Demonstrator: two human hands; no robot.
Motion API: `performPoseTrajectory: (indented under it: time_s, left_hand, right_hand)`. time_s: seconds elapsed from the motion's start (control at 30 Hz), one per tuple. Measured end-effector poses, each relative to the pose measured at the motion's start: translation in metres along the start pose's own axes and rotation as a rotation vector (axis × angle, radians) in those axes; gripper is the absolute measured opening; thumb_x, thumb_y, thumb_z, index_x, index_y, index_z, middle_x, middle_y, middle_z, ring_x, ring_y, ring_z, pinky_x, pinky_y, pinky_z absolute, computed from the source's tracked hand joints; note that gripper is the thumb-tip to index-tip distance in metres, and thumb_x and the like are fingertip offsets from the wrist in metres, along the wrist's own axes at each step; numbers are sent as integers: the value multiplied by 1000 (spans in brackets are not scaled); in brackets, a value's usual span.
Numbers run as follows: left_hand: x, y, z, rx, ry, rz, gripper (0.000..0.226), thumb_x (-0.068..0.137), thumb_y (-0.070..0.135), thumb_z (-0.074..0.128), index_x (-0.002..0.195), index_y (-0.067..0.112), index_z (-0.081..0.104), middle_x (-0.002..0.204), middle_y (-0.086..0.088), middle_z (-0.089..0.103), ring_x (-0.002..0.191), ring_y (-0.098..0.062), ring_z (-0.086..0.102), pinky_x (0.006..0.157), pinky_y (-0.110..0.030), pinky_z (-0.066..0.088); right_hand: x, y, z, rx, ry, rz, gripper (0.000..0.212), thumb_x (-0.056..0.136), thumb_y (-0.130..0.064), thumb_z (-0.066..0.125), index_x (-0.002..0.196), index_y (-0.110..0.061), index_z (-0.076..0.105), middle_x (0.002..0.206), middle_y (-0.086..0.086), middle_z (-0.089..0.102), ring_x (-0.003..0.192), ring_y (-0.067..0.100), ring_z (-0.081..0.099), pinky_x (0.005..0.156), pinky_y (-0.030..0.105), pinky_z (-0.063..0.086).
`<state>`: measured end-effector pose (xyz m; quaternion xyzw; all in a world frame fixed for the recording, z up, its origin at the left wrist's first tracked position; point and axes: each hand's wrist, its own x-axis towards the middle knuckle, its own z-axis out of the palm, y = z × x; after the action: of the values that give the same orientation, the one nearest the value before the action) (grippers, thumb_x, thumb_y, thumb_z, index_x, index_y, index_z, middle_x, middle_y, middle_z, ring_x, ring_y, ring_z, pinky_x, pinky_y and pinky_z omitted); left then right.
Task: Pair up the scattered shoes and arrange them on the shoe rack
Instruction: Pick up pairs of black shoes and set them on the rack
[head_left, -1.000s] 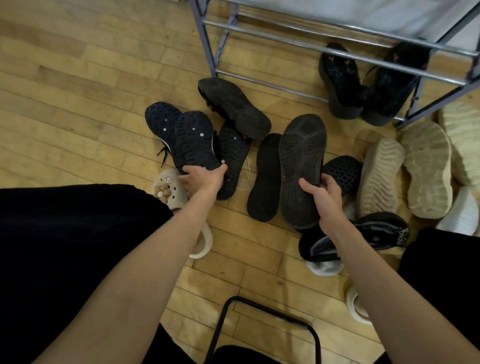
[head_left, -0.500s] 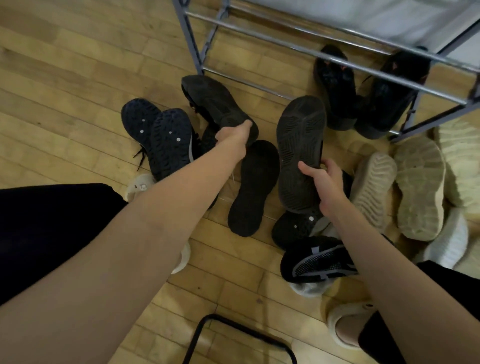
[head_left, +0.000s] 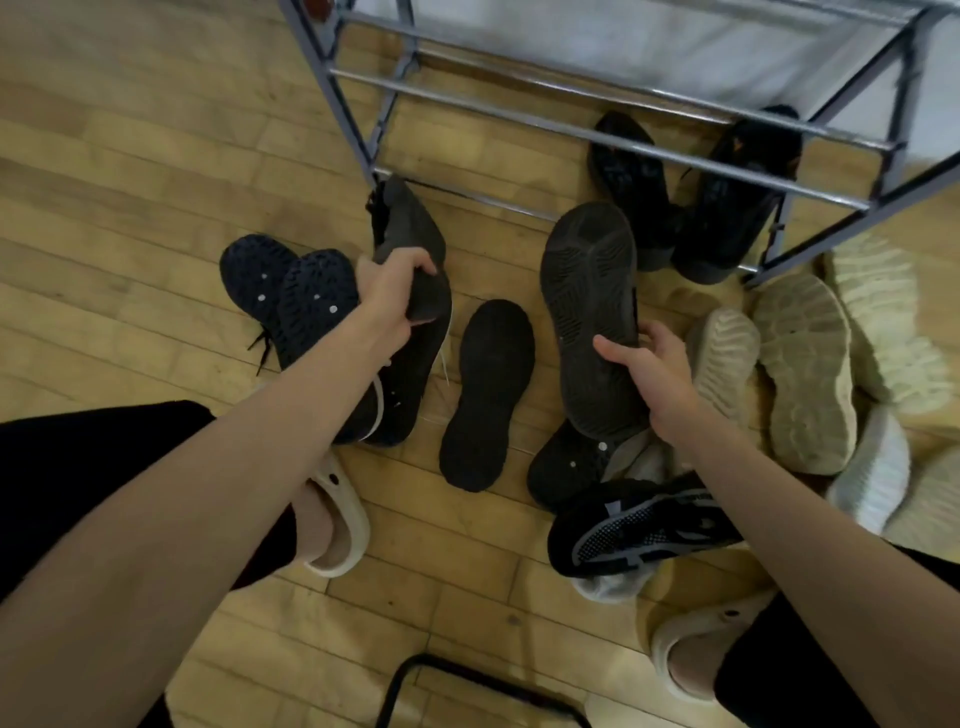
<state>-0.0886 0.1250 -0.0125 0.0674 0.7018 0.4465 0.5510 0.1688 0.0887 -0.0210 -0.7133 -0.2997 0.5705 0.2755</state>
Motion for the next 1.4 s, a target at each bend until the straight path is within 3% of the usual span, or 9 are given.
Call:
performPoseTrajectory:
  time_s: [0.13, 0.3, 0.47, 0.6, 0.8, 0.9, 1.07, 1.27, 1.4]
  left_hand:
    - [-27, 9, -32, -163, -222, -162, 38, 81, 2, 52, 115, 17, 54, 127, -16, 50, 116, -38, 53, 94, -56, 51]
    - [-45, -15, -64, -243, -420, -260, 49, 82, 4, 53, 129, 17, 52, 135, -20, 52, 122, -42, 54, 99, -59, 46]
    - [-61, -43, -63, -299, -297, -337, 43, 85, 22, 65, 127, 17, 53, 133, -18, 53, 117, -39, 56, 94, -50, 51]
    - [-57, -60, -62, -580, -220, -460, 68, 85, 64, 52, 133, 16, 48, 133, -23, 50, 122, -45, 49, 100, -56, 45]
    - [-60, -66, -56, -861, -308, -668, 60, 91, 44, 57, 135, 6, 40, 144, -35, 27, 131, -49, 37, 87, -58, 48]
    - [-63, -66, -50, -791, -381, -660, 64, 87, 46, 60, 138, 11, 43, 141, -30, 40, 123, -46, 47, 85, -52, 52]
    - [-66, -41, -42, -471, -370, -519, 52, 83, 43, 68, 127, 18, 54, 133, -18, 51, 119, -39, 52, 90, -49, 52]
    - [-57, -11, -47, -165, -419, -274, 55, 80, 41, 72, 128, 20, 55, 129, -13, 58, 119, -34, 56, 94, -48, 51]
    - [-37, 13, -38, 278, -179, 65, 56, 78, 39, 77, 127, 18, 58, 116, -4, 65, 107, -22, 62, 86, -39, 55]
  right_hand:
    - [-16, -7, -3, 180, -96, 158, 56, 80, -21, 75, 130, -11, 52, 124, 7, 61, 106, 22, 60, 82, 34, 51]
    - [-39, -1, 2, 585, -367, 351, 40, 89, -27, 59, 125, -13, 57, 121, 16, 64, 106, 34, 62, 88, 47, 51]
    - [-46, 8, 6, 686, -495, 334, 49, 87, -19, 56, 135, -14, 46, 135, 22, 54, 124, 44, 52, 103, 57, 41]
    - [-44, 13, 3, 733, -456, 410, 54, 84, -29, 61, 136, -20, 49, 140, 17, 53, 125, 39, 52, 109, 50, 36]
    - [-43, 22, -7, 710, -399, 494, 62, 75, -58, 64, 129, -28, 56, 133, 9, 57, 124, 33, 50, 101, 48, 39]
    - [-42, 7, -3, 514, -437, 518, 65, 73, -41, 73, 130, -22, 50, 132, 10, 55, 117, 28, 54, 90, 37, 47]
    - [-43, -12, 25, 203, -180, 342, 17, 86, -21, 66, 101, -19, 59, 120, 10, 61, 104, 22, 60, 76, 28, 52]
    - [-49, 6, 39, -144, 7, -189, 34, 78, -30, 66, 112, -28, 62, 118, -5, 57, 111, 16, 58, 93, 36, 52]
    - [-38, -10, 47, -308, 36, -461, 35, 85, -19, 64, 118, -18, 55, 109, -5, 58, 88, 9, 57, 70, 18, 46]
